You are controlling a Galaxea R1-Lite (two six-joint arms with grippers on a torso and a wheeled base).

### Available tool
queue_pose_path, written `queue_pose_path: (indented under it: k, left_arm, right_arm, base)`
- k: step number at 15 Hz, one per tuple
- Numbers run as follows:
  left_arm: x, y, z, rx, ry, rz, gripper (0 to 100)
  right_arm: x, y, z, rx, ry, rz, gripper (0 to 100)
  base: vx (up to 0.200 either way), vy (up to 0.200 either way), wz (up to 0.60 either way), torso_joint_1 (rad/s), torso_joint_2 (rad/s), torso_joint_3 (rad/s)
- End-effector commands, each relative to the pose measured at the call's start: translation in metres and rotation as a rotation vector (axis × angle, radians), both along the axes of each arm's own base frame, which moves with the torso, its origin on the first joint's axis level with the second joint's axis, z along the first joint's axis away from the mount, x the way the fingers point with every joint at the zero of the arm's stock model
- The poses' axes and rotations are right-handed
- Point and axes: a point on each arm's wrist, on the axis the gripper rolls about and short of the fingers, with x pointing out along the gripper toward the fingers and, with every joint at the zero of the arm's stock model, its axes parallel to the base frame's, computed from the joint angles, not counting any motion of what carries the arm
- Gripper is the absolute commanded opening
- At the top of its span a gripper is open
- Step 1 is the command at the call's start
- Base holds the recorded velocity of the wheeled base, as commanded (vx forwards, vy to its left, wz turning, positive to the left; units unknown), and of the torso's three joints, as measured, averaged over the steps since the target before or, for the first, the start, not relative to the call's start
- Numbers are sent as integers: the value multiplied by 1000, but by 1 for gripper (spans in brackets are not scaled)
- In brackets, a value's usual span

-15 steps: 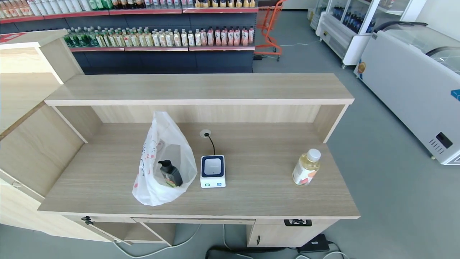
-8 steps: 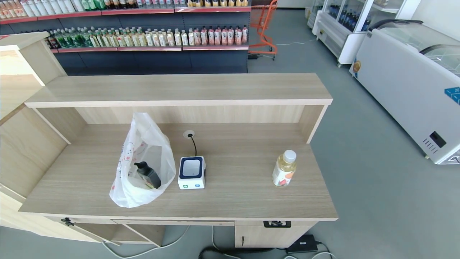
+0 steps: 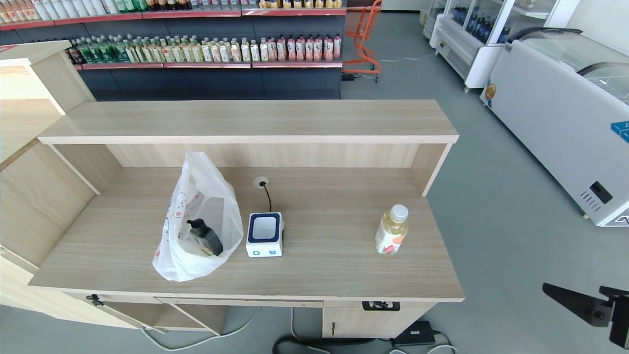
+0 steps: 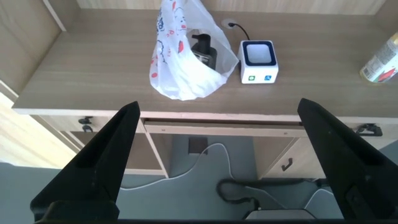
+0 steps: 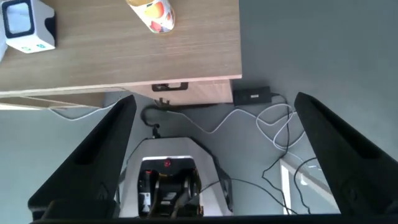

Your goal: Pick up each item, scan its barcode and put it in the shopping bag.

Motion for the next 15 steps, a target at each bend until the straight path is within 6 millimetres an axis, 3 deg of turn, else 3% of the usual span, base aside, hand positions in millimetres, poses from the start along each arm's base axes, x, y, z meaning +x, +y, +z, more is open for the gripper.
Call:
queue_pose_path:
  k: [1, 4, 8, 11, 15]
  left_arm:
    - [0, 0, 0, 0, -1, -1, 100]
    - [0, 0, 0, 0, -1, -1, 100]
    - [0, 0, 0, 0, -1, -1, 100]
    - [0, 0, 0, 0, -1, 1, 100]
    - [0, 0, 0, -1, 0, -1, 100]
  right_arm:
    - [94, 19, -77, 2, 238, 56, 100]
    - [127, 37, -107, 12, 181, 110, 100]
    - [150, 59, -133, 7, 112, 179, 100]
    - [166, 68, -147, -12, 22, 208, 100]
    - [197, 73, -149, -30, -93, 158, 100]
  base:
    - [0, 0, 0, 0, 0, 0]
    - [0, 0, 0, 0, 0, 0]
    - [0, 0, 0, 0, 0, 0]
    - [0, 0, 0, 0, 0, 0]
    - [0, 0, 0, 0, 0, 0]
